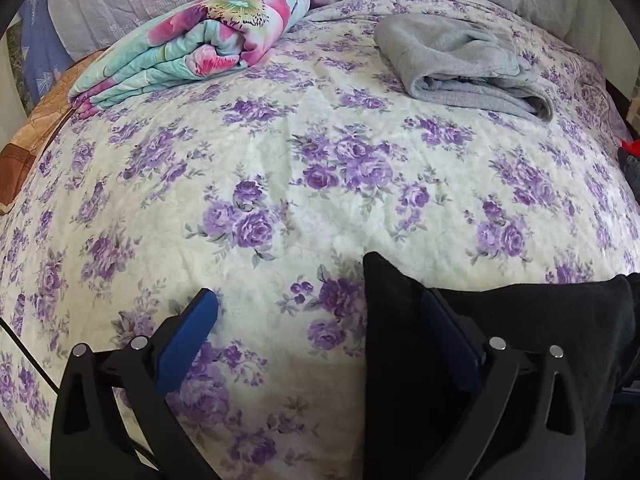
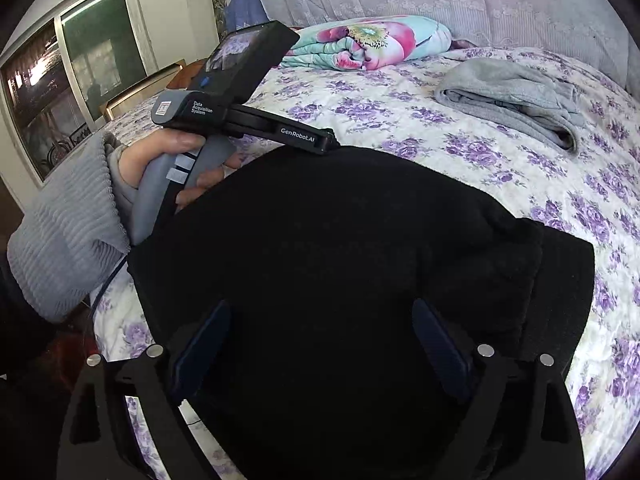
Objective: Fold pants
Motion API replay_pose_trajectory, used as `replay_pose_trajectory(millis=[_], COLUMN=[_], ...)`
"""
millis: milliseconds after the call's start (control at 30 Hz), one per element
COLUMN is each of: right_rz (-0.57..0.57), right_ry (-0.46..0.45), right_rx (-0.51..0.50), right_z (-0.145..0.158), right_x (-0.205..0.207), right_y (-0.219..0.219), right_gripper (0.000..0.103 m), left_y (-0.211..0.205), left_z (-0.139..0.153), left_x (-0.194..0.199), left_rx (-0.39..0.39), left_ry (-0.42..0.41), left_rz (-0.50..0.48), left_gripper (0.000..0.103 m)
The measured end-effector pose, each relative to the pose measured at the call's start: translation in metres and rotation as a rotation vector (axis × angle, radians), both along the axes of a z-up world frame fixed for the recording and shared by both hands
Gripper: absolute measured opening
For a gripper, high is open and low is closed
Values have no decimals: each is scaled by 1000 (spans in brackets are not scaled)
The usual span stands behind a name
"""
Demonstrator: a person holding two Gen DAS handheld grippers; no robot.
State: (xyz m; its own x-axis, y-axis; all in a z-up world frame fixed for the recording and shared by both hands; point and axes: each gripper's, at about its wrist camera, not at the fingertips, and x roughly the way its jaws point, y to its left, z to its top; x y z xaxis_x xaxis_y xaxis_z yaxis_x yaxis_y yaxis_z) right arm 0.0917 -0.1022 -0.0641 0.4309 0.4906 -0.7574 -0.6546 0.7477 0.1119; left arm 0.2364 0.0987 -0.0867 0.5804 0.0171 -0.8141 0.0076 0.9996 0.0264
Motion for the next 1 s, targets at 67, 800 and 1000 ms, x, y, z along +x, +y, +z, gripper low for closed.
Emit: replay_pose_trajectory(millis=[67,800,1000], right_rz=[-6,-386,-386], right_ry=[33,79,197], right_rx=[30,138,259], right_z=[6,-8,-9], right_x=[4,13,28], right_y=[-5,-122,-141], right_gripper=[93,98,99], left_y=[3,-5,-2], left_z=[9,-4,19], left_x=[-3,-135,-126], left_rx=[-10,-166,-187], left_ry=[-16,-70,-58], left_rz=[17,11,4], left_gripper=[99,99,98])
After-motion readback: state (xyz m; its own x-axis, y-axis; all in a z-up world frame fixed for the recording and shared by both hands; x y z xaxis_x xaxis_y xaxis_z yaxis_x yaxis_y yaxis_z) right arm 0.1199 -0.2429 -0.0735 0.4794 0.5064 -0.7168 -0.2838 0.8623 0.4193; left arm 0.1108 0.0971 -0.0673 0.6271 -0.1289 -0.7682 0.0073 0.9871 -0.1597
